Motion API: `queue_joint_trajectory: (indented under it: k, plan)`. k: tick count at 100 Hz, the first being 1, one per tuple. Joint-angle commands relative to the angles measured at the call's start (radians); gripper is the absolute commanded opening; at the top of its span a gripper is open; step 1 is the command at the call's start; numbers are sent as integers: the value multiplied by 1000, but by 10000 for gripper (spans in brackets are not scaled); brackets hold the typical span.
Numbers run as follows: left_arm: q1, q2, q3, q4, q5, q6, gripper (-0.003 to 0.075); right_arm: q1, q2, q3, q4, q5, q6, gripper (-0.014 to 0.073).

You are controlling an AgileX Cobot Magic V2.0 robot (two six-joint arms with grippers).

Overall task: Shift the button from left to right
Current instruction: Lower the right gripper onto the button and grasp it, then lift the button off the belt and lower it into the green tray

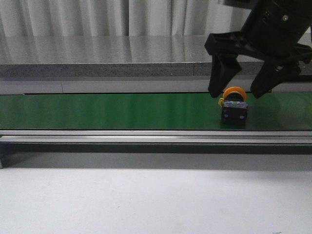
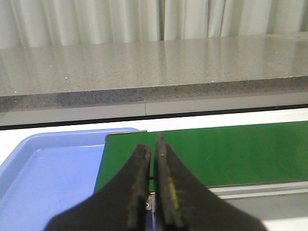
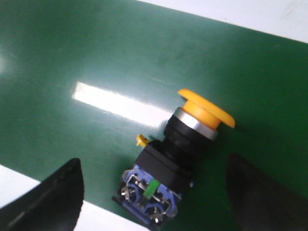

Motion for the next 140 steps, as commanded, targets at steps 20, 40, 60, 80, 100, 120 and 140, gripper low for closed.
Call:
queue_joint_trajectory:
  k: [20, 40, 60, 80, 100, 120, 140]
  plan:
    - [-10, 10, -29, -12, -86, -3, 5, -3, 23, -34, -47, -28, -12, 358]
    - [-10, 10, -29, -12, -86, -3, 5, -3, 1, -49, -49, -20, -12, 131]
    - [-10, 10, -29, -12, -86, -3, 5, -36, -56, -128, -137, 72, -12, 130]
    - [-10, 10, -29, -12, -86, -3, 5, -189, -112, -231, -253, 201, -12, 130]
    - [-10, 10, -29, -12, -86, -3, 5, -390, -122, -252, -300, 195, -17, 130]
    - [-10, 10, -29, -12, -86, -3, 5, -574, -64, -252, -317, 160, -25, 130]
    - [-10, 10, -29, -12, -86, -3, 5, -678, 28, -252, -396, 168, -27, 130]
